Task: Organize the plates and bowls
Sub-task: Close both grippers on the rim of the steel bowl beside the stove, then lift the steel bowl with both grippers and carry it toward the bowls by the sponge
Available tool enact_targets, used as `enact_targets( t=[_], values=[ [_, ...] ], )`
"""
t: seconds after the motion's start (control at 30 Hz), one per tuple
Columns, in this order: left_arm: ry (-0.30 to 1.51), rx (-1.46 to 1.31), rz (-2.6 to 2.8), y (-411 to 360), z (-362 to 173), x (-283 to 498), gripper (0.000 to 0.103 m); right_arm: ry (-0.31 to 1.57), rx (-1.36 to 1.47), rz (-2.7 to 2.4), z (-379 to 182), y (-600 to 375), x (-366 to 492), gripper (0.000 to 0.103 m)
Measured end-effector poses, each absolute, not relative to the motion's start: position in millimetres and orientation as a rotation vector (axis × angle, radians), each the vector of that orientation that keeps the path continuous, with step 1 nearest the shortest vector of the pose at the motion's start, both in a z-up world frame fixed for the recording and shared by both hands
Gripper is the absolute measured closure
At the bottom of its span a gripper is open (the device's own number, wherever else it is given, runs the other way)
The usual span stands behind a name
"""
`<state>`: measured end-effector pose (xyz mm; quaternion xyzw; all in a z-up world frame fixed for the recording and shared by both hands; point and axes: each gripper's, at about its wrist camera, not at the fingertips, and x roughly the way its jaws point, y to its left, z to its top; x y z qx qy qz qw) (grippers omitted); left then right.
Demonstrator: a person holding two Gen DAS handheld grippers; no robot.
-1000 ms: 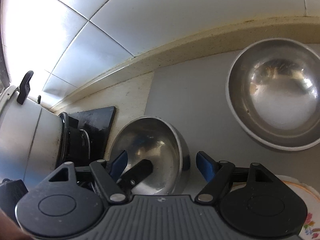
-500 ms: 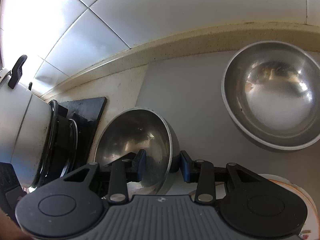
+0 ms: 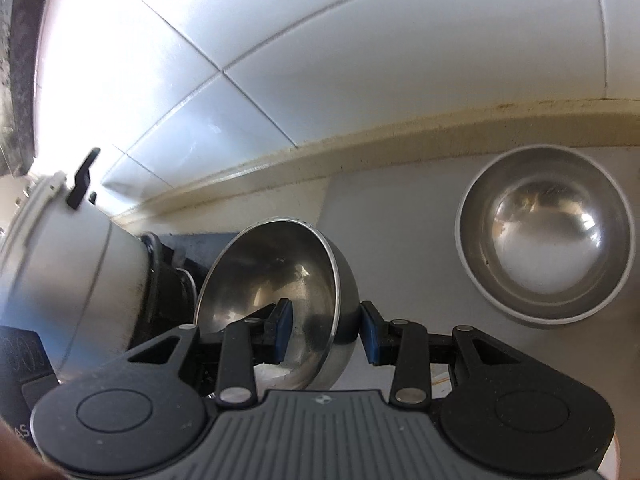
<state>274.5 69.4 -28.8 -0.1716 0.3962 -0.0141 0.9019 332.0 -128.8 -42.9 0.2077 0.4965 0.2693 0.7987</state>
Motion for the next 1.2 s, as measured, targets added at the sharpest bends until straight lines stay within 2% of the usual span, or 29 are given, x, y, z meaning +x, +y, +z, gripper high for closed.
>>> enact_targets(
  t=[0.57, 1.2],
  values=[
    [0.722, -0.226, -0.228, -20, 40, 298, 0.058, 0.909, 0.534, 0.436, 28, -225, 317, 0.092],
    [0.733, -0.168, -0.297, -55, 37, 330, 0.061, 0.889, 0.588, 0.321, 25, -262, 328, 0.092]
  ],
)
